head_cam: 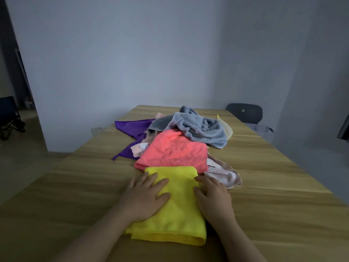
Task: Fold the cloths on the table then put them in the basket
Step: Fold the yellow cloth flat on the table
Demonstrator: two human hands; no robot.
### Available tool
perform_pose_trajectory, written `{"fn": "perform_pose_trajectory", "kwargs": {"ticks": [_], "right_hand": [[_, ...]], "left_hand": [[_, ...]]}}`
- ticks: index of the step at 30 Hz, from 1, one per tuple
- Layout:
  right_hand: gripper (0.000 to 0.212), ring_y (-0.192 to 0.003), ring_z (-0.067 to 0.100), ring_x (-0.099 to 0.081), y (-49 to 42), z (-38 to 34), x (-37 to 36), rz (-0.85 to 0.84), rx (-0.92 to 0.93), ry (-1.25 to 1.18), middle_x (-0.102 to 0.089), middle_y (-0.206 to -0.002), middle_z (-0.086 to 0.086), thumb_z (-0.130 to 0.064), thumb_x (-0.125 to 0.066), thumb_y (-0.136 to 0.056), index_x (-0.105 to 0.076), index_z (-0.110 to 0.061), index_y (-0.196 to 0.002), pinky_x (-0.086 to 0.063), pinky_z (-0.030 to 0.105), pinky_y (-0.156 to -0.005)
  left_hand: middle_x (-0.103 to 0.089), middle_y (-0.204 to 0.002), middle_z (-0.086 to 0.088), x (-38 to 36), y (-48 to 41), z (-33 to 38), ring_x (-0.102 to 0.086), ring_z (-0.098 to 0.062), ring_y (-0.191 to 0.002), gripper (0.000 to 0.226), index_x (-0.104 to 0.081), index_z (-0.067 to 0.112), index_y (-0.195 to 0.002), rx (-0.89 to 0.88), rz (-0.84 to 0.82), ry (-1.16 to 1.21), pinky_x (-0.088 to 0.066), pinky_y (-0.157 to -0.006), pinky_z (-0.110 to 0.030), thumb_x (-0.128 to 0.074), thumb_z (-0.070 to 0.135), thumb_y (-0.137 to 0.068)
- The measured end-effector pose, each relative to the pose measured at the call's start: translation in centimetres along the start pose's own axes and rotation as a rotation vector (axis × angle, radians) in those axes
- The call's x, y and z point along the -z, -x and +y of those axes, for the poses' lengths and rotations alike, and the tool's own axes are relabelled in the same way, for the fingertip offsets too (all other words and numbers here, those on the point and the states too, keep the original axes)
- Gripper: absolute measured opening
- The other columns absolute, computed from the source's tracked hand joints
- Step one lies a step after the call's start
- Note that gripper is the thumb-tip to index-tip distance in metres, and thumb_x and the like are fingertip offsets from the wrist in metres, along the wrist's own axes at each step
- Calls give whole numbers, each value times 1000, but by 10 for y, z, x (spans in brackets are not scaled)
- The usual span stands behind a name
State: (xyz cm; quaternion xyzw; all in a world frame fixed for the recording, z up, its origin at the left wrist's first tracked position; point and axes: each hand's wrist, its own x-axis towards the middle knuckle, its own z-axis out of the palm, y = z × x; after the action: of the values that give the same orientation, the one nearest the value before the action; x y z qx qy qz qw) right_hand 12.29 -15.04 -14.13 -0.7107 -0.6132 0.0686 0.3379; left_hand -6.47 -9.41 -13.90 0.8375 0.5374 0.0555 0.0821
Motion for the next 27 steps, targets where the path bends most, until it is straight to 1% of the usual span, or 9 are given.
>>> {"fn": "perform_pose_trajectory", "kwargs": {"ticks": [4,7,11,15,19,21,23,25,27], "right_hand": [[49,-142,10,-12,1,-4,-1,68,146,63,-14,-155,-16,-42,-43,-94,-31,-39,-142,-18,34,-110],[59,-141,6,15,-6,-6,-9,-140,226,175,10,-155,-17,-53,-31,-95,-8,-38,-148,0,38,-115],[61,-145,11,8,-12,-5,-18,-431,171,327,0,-158,-11,-59,-22,-94,-9,-33,-149,3,40,-116],[52,-145,8,-3,-6,-1,-12,-278,198,211,-14,-156,-13,-52,-33,-95,-25,-37,-145,-5,34,-115],[33,-135,1,-27,12,6,8,-122,378,32,-36,-131,-33,-40,-54,-90,-52,-41,-123,-17,21,-104],[36,-133,-6,-25,22,8,19,-269,438,-34,-30,-123,-44,-52,-53,-81,-47,-54,-117,-16,21,-104],[54,-137,-11,-7,30,9,25,-482,477,68,-16,-131,-47,-70,-47,-71,-30,-66,-121,-7,22,-108],[75,-134,-12,15,32,12,25,-586,515,239,2,-139,-41,-78,-49,-68,-15,-65,-133,3,25,-109],[79,-131,-11,21,34,11,24,-595,518,303,9,-140,-38,-76,-49,-71,-8,-62,-137,6,27,-109]], "left_hand": [[14,-157,9,-5,-2,-5,16,-15,-144,60,1,48,-145,64,-119,-21,6,-116,-48,-18,66,-91],[12,-157,10,-6,-5,-3,14,-14,-144,58,-2,48,-144,50,-82,1,5,-116,-47,-19,64,-92],[10,-157,12,-5,-3,-8,14,-12,-144,56,-3,48,-145,33,-87,25,5,-116,-45,-20,61,-93],[3,-157,17,-4,7,-13,6,-7,-144,53,-18,45,-144,-60,43,132,-4,-118,-38,-35,53,-94],[-38,-134,27,-1,35,-21,-29,3,-135,35,-53,42,-122,-254,386,458,-24,-111,-20,-59,28,-90],[-37,-134,29,0,47,-25,-28,8,-134,32,-44,52,-120,-334,235,425,-17,-114,-22,-50,44,-90],[-14,-145,29,1,54,-27,-1,10,-139,53,-23,58,-131,-369,5,163,3,-116,-25,-29,69,-79],[10,-147,26,3,55,-26,20,3,-138,83,-6,54,-140,-372,-124,-65,13,-114,-31,-18,84,-64],[17,-149,23,4,57,-22,25,1,-138,92,-2,52,-143,-353,-146,-105,13,-115,-34,-21,88,-60]]}}
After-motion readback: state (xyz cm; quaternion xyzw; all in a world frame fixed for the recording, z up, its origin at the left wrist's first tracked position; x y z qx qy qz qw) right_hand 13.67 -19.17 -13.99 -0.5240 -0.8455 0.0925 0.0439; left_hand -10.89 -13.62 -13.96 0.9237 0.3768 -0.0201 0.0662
